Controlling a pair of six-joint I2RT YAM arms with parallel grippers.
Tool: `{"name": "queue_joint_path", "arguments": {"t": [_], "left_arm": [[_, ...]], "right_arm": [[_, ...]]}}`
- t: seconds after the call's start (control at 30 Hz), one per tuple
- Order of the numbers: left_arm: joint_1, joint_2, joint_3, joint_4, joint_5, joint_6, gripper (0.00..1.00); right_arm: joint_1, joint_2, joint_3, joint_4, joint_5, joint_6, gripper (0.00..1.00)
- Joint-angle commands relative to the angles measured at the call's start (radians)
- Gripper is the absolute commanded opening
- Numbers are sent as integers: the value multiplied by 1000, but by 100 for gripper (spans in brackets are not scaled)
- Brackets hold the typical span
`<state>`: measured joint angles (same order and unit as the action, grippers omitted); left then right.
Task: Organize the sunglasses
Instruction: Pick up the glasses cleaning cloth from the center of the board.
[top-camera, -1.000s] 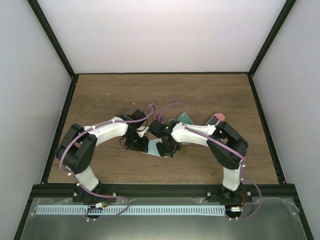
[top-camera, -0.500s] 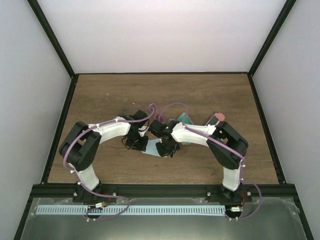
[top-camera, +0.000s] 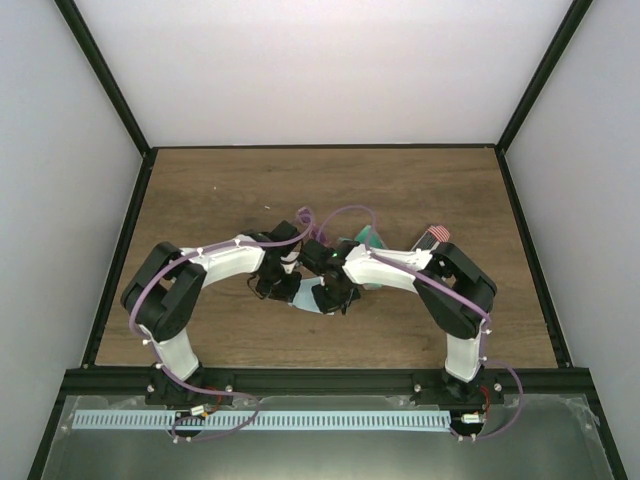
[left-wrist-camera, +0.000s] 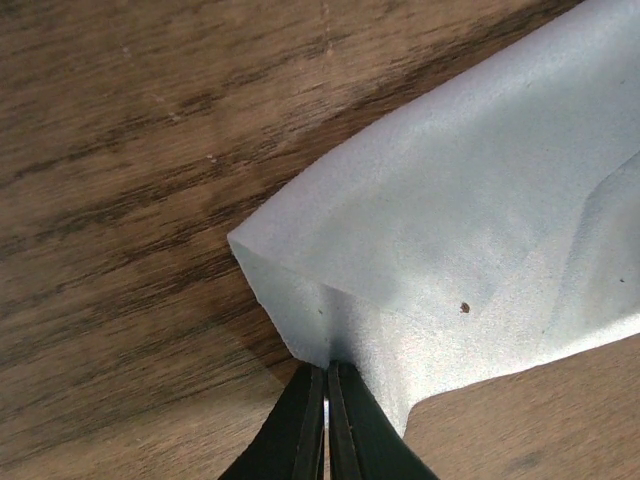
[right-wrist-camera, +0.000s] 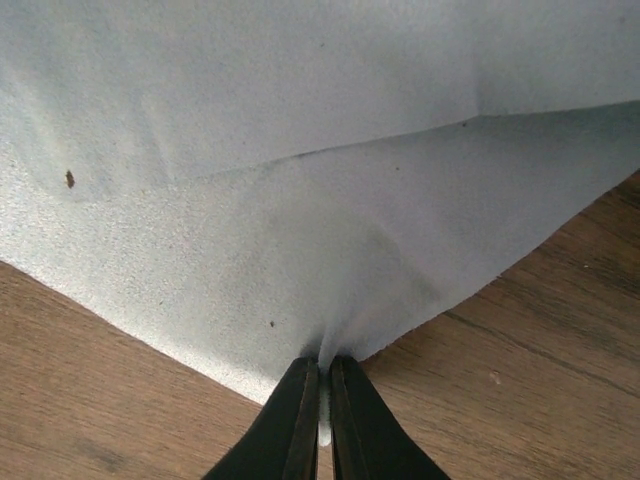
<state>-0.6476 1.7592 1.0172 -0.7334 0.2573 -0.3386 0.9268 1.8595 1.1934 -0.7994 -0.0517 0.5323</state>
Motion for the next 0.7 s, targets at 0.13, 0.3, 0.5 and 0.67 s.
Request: {"name": "queue_joint_path", "arguments": {"t": [0.13, 0.3, 0.5, 0.67], "left_arm": [[-11, -3, -31, -8, -47, -10, 4], [-11, -28, -11, -17, -43, -8, 4], [-11, -38, 51, -56, -30, 12, 4], [-11, -62, 73, -80, -23, 13, 4]], "right_arm": [[-24, -53, -10, -12, 30, 6, 18], [-28, -71, 5, -25, 54, 25, 34], [-28, -80, 23, -27, 34, 41, 36], [-28, -94, 15, -22, 17, 61, 36]]}}
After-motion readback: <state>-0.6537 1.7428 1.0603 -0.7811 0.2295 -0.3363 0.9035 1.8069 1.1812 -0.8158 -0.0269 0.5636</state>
